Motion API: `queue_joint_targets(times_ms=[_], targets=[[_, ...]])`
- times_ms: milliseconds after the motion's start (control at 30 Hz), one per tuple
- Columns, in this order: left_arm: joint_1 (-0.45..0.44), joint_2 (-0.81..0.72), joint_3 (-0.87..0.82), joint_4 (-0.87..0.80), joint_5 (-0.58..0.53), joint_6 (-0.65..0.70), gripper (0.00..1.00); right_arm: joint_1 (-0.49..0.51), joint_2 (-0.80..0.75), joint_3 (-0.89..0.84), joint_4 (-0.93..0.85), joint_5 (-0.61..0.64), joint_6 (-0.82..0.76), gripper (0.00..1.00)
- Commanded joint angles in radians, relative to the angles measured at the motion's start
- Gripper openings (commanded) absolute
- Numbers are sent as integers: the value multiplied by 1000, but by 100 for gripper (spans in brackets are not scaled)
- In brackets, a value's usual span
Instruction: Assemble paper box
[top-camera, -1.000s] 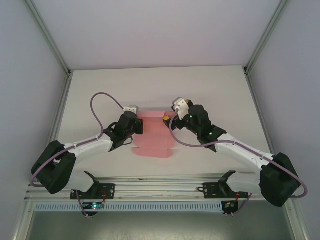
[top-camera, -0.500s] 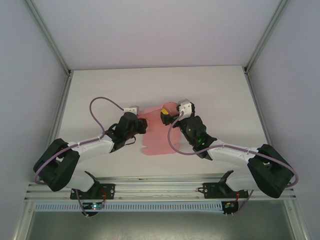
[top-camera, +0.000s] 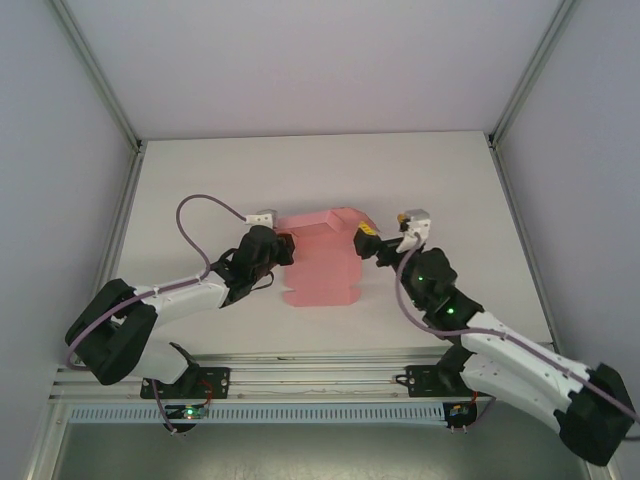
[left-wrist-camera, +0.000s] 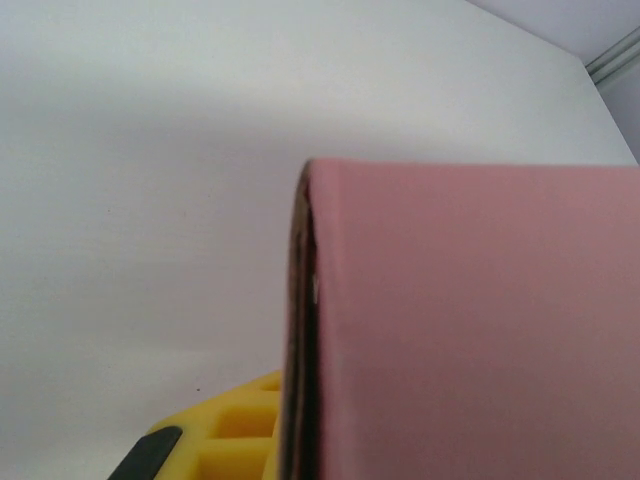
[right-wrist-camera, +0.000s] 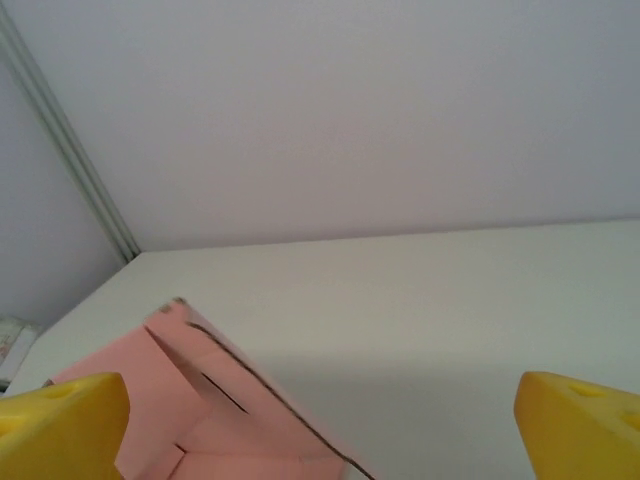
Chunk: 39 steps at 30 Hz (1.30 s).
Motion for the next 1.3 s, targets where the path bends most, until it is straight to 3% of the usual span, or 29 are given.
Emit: queue_joint_targets(times_ms=[0,167,400,700,800,1133,1267], targets=[[-11,-23,11,-3,-38,7,0,-79,-107,-70,-179,-127,176,98],[-12,-27,14,-3,-26,7,0,-189,-174,-141,-210,-235,236,98],[-12,-29,15,1,6,12,0,-251,-40,-140,-208,-301,210,98],[-11,-13,17,13,42,20,0,-252,167,-116,39,-256,192,98],[-11,-9,15,15,40,20,0,-250,206,-115,127,-293,176,98],[-11,6,20,17,45,19,0,-186,272,-33,144,-339,95,98],[-12,7,17,36,63,12,0,-155,288,-21,132,-304,76,98]])
